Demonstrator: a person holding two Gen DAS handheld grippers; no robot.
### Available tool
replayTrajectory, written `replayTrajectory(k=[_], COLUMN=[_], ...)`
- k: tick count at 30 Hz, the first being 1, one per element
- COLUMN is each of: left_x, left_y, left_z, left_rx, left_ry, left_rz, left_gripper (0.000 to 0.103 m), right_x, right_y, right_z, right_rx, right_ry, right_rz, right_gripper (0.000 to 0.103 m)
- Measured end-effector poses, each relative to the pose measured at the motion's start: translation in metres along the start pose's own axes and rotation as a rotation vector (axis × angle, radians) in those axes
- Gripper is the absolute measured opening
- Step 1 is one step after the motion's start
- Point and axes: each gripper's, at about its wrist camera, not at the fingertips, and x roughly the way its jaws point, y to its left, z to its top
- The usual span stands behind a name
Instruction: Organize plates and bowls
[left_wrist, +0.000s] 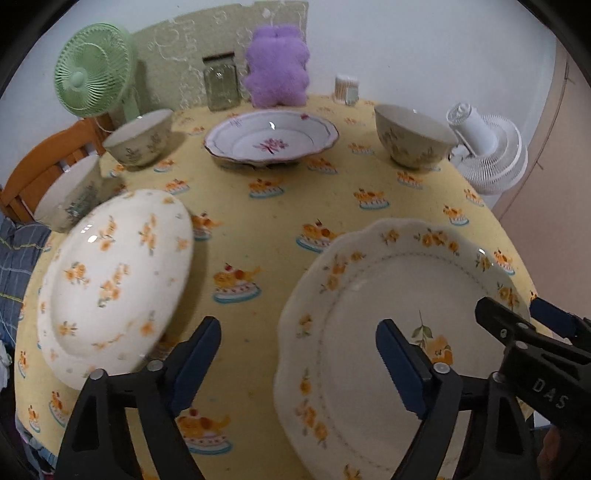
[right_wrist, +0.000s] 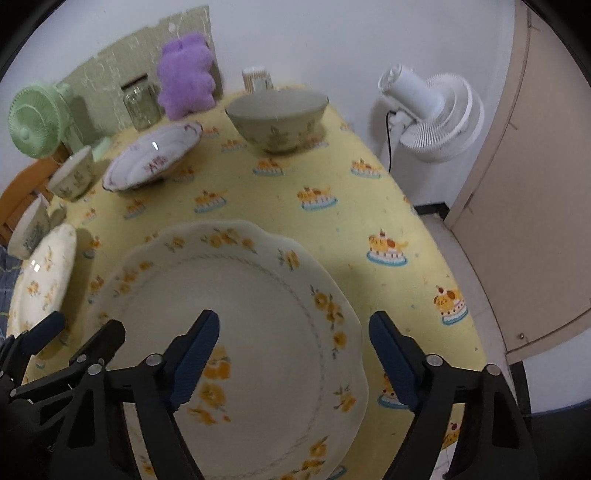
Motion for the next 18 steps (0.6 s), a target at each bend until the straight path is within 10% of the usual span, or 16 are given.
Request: replayTrajectory(k=[7,18], left_x=[0.018,0.026], left_y=[-0.011,-0.012], left_z=[0.001,0.011], left_rx=[0.021,0.020], left_ry=[0.062,0.087], left_rz=[-0.009,-0.001], left_gripper=[0.058,0.056], right_x=[0.025,0.034], right_y=[-0.008,-0.005], right_z=[0.000,0.016], right_rx=[0.004,-0.018], right_ry=[0.089,0.153], right_rz=[0.004,0.013], right_gripper=[0.064,0.061])
